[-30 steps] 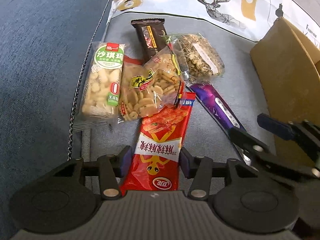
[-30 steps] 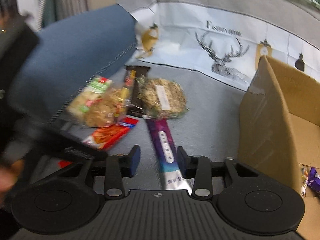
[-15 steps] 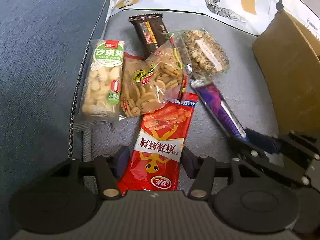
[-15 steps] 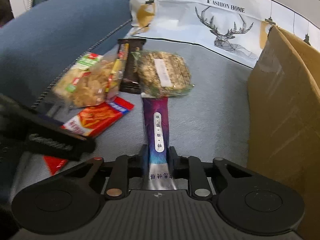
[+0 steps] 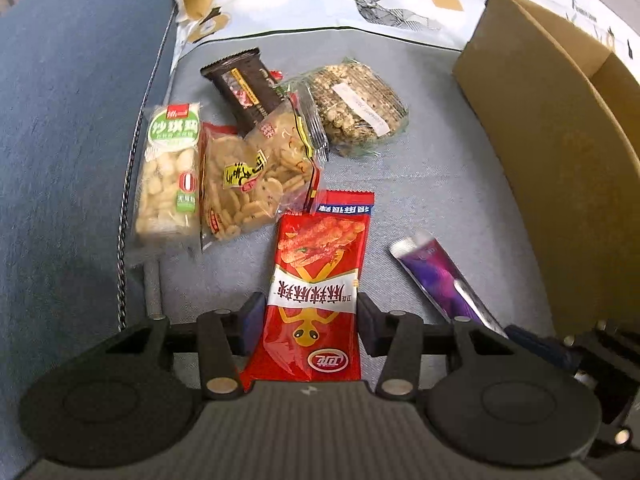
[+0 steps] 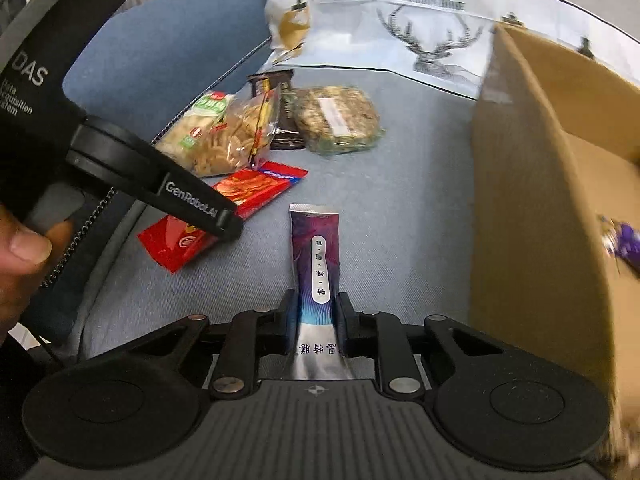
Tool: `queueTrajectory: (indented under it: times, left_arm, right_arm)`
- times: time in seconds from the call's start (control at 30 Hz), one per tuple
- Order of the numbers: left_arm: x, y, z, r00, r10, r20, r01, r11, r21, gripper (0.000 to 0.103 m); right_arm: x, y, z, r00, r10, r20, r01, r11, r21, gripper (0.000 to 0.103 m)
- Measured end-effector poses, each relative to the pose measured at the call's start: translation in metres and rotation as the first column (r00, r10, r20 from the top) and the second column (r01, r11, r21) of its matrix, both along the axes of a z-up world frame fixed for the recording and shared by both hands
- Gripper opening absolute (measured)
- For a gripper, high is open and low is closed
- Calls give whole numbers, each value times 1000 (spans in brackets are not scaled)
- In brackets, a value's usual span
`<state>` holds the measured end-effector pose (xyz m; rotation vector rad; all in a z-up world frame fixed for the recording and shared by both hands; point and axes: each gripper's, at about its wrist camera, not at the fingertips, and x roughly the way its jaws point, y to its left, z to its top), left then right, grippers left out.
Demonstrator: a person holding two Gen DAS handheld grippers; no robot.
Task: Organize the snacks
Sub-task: 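Grasp the red spicy-strip bag with the left tool while the right tool grasps the purple tube pack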
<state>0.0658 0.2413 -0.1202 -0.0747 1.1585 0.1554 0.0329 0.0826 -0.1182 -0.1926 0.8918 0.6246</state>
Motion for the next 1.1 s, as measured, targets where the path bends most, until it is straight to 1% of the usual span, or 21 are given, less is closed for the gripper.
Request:
queueTrajectory:
  times: [0.07,0.13,0.17,0.23,0.3,0.43,0.57,0.67,0.7,0.73,0.93,1.03,1.1]
  left_arm:
    - [-1,-1,-2,1000,6,-6,-6,1000,3,53]
    - [-1,-2,-5,1000,0,-20,1,1000,22,53]
    - [0,-2,-7,1000,-1,-28,2,1000,28,54]
    - [1,1,-10,999,7,-39,-6,1000,30,55]
    - [2,3,-12,999,10,-49,-9,1000,25,58]
    - [4,1,-16,998,-2,-65,4,999,34,66]
    - [9,-3,-18,997,-22,-68,25,999,47,67]
    - [9,-5,-18,997,-29,-66,32,998,47,63]
    - [8,-6,-16,997,-36,-63,39,998,43,59]
    - [8,-8,-16,997,-43,-61,45,998,43,57]
    - [8,-6,-11,998,-49,-45,51,998,30,51]
    - [5,-4,-3,998,-54,8,55,998,-16,50]
    - [4,-3,2,998,-54,36,56,997,-55,50]
  right_arm:
    - [-3,-5,-4,1000,-13,-7,13,1000,-5,21]
    - [-5,-7,-7,1000,7,6,-7,1000,7,23]
    - [-6,-7,-11,1000,23,21,-22,1000,-5,24]
    - [-5,-4,-18,999,36,13,-36,999,-39,30]
    - [-1,-6,-19,999,37,-2,-37,999,-16,30]
    - [3,-4,-20,999,49,-3,-49,999,-18,32]
    - [2,-2,-21,998,60,6,-60,998,-26,32]
    - [5,0,-21,998,69,11,-68,997,-32,32]
    - [5,0,-21,997,72,13,-72,997,-34,32]
    - [5,0,-22,997,77,17,-76,996,-38,31]
    - [-1,-1,-20,996,81,41,-79,996,-42,22]
    - [-3,-4,-16,997,59,39,-59,998,-3,20]
    - [-3,-6,-12,997,52,55,-53,998,18,20]
